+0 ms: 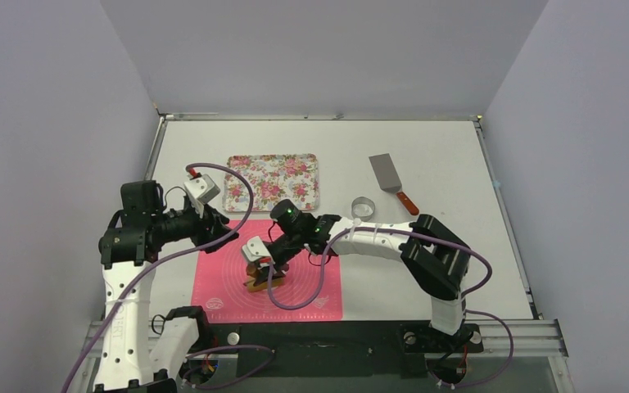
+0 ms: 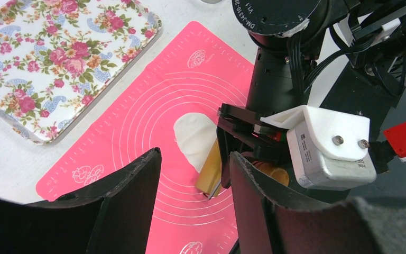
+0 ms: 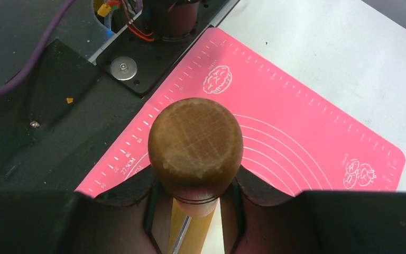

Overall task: Roll out the dumpling wrappers from the dough
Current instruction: Flatten out the dough on the work surface.

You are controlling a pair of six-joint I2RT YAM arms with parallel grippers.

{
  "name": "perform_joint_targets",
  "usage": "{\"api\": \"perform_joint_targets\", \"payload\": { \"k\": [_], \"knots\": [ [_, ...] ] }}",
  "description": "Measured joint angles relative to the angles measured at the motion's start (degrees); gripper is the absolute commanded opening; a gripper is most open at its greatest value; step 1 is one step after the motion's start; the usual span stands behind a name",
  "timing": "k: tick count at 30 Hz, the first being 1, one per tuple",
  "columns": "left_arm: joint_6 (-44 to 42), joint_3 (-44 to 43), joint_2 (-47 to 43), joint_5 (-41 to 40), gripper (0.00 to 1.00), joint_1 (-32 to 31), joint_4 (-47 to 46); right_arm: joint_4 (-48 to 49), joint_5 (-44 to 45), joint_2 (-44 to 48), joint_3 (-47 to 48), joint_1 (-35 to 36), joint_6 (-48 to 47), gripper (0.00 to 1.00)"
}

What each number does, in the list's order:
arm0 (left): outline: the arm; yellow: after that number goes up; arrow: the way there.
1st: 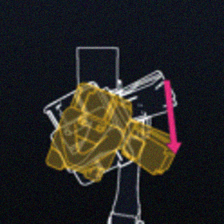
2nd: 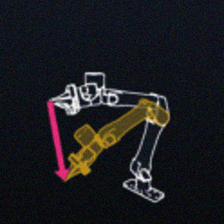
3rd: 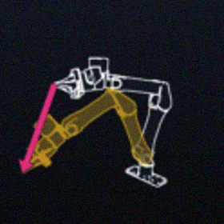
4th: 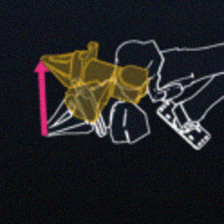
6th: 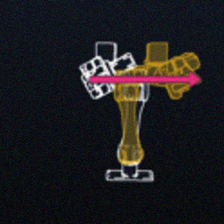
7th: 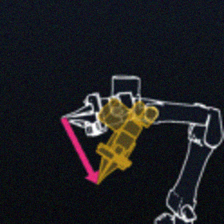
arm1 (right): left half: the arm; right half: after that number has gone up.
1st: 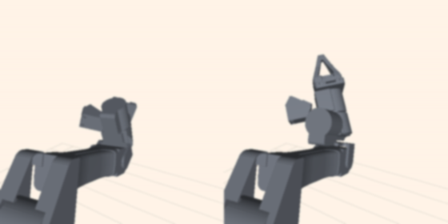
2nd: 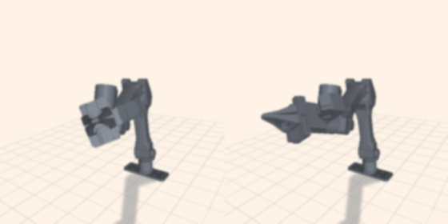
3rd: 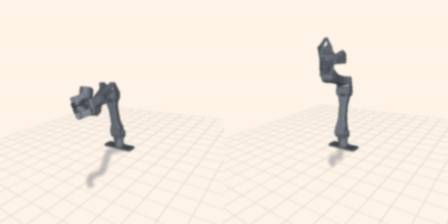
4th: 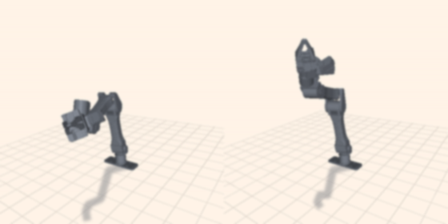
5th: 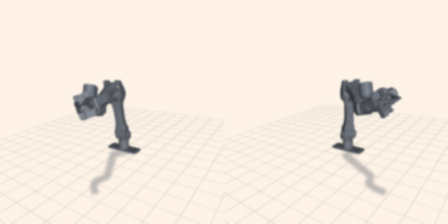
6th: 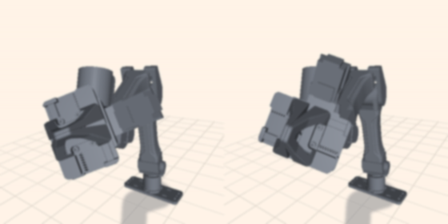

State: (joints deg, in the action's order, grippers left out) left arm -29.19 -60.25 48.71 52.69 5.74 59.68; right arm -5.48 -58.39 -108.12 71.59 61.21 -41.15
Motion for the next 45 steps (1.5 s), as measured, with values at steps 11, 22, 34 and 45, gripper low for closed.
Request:
{"api": "perform_joint_targets", "payload": {
  "k": [11, 22, 34, 45],
  "knots": [
    [0.1, 0.9, 0.0, -1.1, 0.49, 0.0, -1.1, 13.8, 2.0, -0.4, -4.5, -1.2, 8.5, 0.0],
    [0.5, 0.9, 0.9, -2.7, 0.49, 0.6, -2.6, 21.9, 7.3, -4.6, -2.9, -3.3, 5.6, 0.0],
    [0.3, 0.9, 1.3, -1.9, 0.49, 0.8, -3.0, 21.9, 7.9, 2.0, -9.3, -2.0, 10.1, 0.0],
    [-18.4, 8.1, 0.7, 8.2, 0.5, 0.1, 5.4, 25.7, 4.9, 0.9, -9.6, -4.0, 19.6, 0.0]
  ]
}}
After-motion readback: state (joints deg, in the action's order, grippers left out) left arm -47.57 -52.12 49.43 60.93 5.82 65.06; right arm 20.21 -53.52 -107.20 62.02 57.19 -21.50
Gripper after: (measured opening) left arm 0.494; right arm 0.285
